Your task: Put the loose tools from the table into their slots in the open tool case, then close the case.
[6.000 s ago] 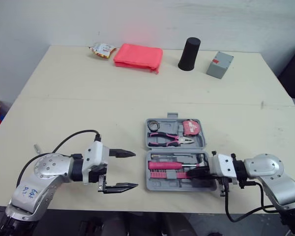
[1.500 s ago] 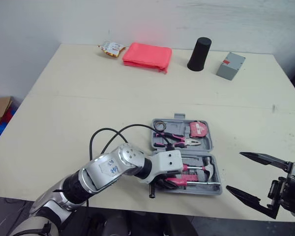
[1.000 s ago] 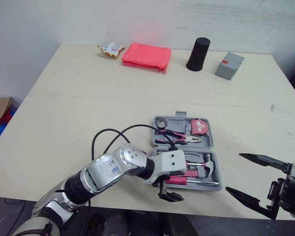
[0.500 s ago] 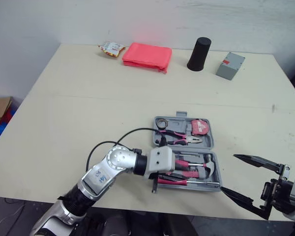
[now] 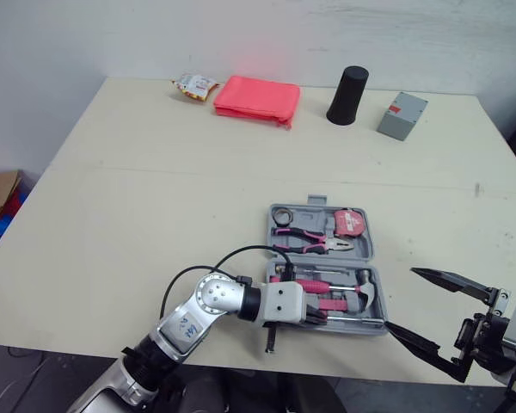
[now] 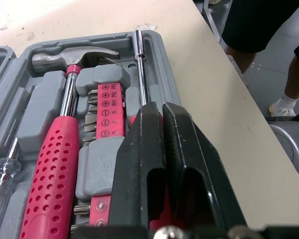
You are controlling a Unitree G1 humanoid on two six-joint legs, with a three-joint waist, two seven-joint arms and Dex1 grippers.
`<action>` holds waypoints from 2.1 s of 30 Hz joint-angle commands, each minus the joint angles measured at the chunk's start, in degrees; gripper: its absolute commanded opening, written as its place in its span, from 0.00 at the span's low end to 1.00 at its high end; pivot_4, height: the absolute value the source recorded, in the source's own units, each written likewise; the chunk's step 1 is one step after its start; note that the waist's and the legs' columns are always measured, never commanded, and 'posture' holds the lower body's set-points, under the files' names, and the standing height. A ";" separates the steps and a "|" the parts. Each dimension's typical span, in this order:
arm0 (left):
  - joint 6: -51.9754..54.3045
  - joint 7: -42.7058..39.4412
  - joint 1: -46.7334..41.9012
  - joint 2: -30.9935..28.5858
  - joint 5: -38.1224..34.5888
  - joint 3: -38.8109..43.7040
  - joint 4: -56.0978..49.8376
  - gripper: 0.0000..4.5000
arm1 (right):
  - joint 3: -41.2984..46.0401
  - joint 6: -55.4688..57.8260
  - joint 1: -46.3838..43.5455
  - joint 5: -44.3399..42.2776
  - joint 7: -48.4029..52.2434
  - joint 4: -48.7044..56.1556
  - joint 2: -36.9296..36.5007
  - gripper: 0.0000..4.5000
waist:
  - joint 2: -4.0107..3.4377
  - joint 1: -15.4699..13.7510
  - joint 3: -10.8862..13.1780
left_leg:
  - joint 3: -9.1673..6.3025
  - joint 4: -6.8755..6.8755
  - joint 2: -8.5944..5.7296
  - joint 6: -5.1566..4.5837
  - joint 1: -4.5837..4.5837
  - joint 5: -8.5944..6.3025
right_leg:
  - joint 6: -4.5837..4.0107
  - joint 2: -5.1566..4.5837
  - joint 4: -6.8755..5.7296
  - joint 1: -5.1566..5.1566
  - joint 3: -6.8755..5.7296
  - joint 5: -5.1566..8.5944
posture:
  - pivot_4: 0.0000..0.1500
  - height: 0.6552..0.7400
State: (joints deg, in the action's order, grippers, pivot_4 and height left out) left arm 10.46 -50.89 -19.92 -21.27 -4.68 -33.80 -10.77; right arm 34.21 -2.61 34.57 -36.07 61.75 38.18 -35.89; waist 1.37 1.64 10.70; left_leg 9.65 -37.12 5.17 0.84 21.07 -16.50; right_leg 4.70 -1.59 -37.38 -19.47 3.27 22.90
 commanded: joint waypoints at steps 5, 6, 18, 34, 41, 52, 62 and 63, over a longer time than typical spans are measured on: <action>10.54 -1.07 1.32 -1.77 2.84 -2.64 1.71 0.02 | 4.65 -3.61 5.67 -0.33 4.59 -4.66 1.18 1.00 | 0.13 0.00 -0.33 | -0.03 0.05 0.00 -0.03 -0.04 -0.02 | -0.02 0.00 0.03 0.09 -0.04 0.00 | 1.00 1.00; 12.28 -0.89 1.46 -1.88 3.19 -3.05 1.96 0.02 | 4.68 -3.78 6.09 -0.15 4.87 -5.00 1.11 1.00 | 0.13 0.11 -0.37 | -0.03 0.05 0.00 -0.02 -0.08 -0.03 | -0.02 0.00 0.04 0.12 -0.04 0.00 | 1.00 1.00; 1.96 -2.07 3.10 0.60 -3.92 3.11 -0.32 0.02 | 6.50 6.07 5.59 3.02 -1.66 -6.59 -4.15 1.00 | -0.13 0.55 -1.72 | 0.11 1.24 0.08 -0.14 -1.47 -0.60 | -1.22 -0.14 1.72 2.00 -0.11 0.11 | 1.00 1.00; 2.88 -2.77 4.01 -10.04 -11.49 23.00 3.00 0.00 | -12.37 -0.67 -20.33 22.40 -4.71 -35.59 -11.17 0.02 | -0.41 0.02 -1.24 | 0.18 1.08 -0.01 0.11 -0.56 -0.33 | -0.07 0.06 1.67 0.66 0.01 -0.01 | 1.00 1.00; 3.21 2.18 3.40 -5.34 -6.58 20.52 6.89 0.00 | -21.10 1.73 -30.21 24.46 -6.59 -37.26 -9.69 0.02 | -0.42 0.16 -0.93 | 0.32 0.94 0.09 0.15 -0.52 -0.33 | -0.01 0.11 1.39 0.49 0.05 -0.01 | 1.00 1.00; 5.30 5.25 -0.53 0.86 -6.90 21.89 11.00 0.00 | -29.28 1.69 -35.21 25.62 -7.42 -36.38 -6.20 0.02 | -0.38 0.31 -0.83 | 0.33 0.24 0.18 0.25 -0.02 -0.20 | 0.00 0.15 0.52 -0.15 0.06 -0.01 | 1.00 1.00; 7.61 9.95 -1.13 -1.85 -5.23 27.95 15.58 0.00 | -36.31 3.81 -43.50 29.53 -12.77 -37.10 1.69 0.02 | -0.22 2.73 -0.68 | 0.30 0.02 0.30 0.35 -0.15 0.02 | -0.09 0.28 -0.15 -0.24 0.10 -0.03 | 1.00 1.00; 7.88 11.14 -1.60 -1.75 -4.82 28.52 16.33 0.00 | -36.73 4.02 -44.44 29.79 -13.23 -37.61 2.52 0.02 | -0.13 2.99 -0.63 | 0.29 0.01 0.29 0.32 -0.17 0.05 | -0.10 0.27 -0.17 -0.23 0.10 -0.05 | 1.00 1.00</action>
State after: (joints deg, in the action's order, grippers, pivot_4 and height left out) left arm 18.32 -42.69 -20.25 -23.43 -10.56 -6.68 4.53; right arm 0.06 1.94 -8.41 -5.92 48.73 -1.02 -34.85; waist 1.24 4.63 10.07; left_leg 9.94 -37.10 5.46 1.15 20.91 -16.40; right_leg 4.56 -1.32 -37.58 -19.71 3.35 22.80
